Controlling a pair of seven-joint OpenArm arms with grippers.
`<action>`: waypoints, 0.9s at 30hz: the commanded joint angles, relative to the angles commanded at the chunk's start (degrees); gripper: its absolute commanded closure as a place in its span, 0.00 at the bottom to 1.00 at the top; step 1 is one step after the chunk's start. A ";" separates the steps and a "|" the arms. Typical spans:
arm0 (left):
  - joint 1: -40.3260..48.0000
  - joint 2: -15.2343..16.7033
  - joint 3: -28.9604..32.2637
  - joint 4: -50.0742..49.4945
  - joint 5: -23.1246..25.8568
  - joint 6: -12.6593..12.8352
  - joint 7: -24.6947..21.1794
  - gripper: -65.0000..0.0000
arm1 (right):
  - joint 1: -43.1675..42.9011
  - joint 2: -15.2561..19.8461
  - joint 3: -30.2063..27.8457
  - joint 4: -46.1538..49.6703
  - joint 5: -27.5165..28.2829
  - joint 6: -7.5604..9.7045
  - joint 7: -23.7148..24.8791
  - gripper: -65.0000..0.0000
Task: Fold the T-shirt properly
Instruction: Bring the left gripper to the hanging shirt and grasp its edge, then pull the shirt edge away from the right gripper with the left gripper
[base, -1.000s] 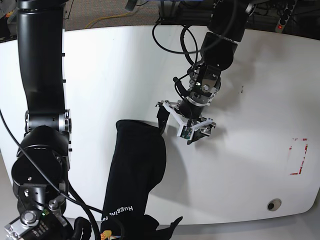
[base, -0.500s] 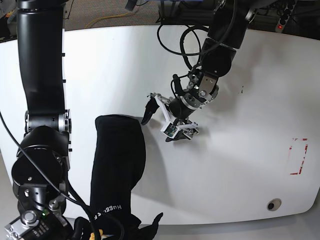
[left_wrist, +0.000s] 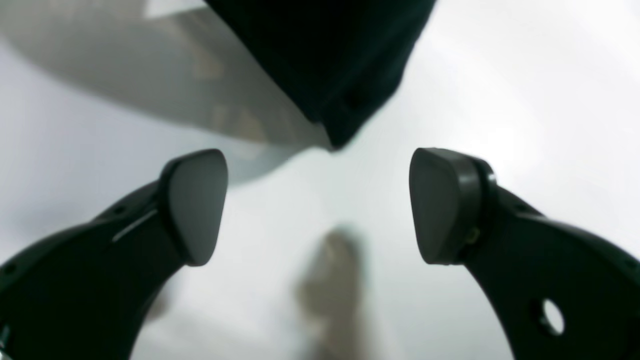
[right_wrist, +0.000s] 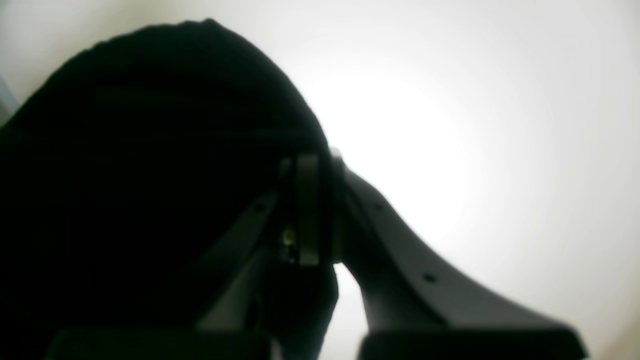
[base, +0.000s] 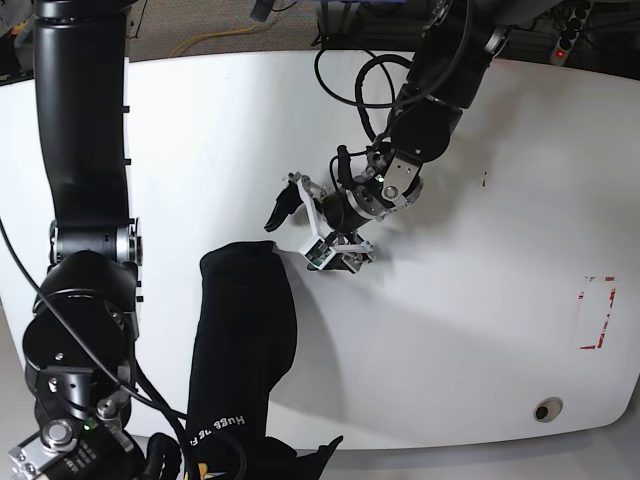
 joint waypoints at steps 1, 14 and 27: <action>-0.53 0.18 0.00 -0.70 0.00 0.00 0.00 0.18 | 0.00 0.00 0.00 0.00 0.00 0.00 0.00 1.00; -6.24 3.15 0.35 -11.52 -0.09 0.00 -4.57 0.18 | -0.09 0.00 0.00 0.00 0.00 0.00 0.00 1.00; -7.03 3.15 4.04 -15.21 0.00 0.00 -6.33 0.52 | -0.09 0.35 0.00 -0.09 0.00 0.00 0.00 1.00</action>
